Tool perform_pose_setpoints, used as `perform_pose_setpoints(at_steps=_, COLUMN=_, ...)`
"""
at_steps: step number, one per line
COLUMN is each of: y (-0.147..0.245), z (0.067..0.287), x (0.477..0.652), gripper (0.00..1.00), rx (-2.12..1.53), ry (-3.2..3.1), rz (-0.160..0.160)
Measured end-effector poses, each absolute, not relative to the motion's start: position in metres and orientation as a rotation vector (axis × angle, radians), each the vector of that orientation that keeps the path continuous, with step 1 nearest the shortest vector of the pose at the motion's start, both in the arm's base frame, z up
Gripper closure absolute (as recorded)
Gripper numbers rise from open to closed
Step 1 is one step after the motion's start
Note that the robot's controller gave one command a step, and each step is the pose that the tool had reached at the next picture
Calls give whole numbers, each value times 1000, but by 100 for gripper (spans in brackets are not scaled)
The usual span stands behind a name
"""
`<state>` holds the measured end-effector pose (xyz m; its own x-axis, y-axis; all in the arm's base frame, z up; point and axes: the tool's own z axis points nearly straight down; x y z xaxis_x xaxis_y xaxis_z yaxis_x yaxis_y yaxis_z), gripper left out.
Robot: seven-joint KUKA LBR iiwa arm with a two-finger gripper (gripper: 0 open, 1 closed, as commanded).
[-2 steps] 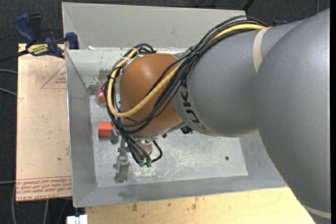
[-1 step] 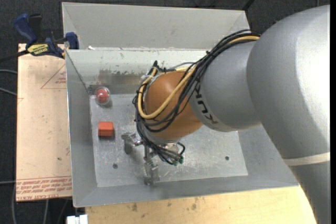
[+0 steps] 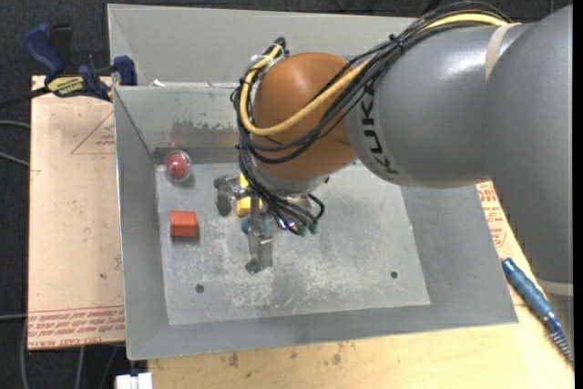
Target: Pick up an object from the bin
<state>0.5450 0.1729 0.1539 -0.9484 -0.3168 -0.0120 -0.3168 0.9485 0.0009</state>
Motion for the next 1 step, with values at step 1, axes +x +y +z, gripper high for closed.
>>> perform_pose_setpoints(at_steps=1, y=158, z=139, x=626, gripper=0, rx=-734, ry=3048, rz=0)
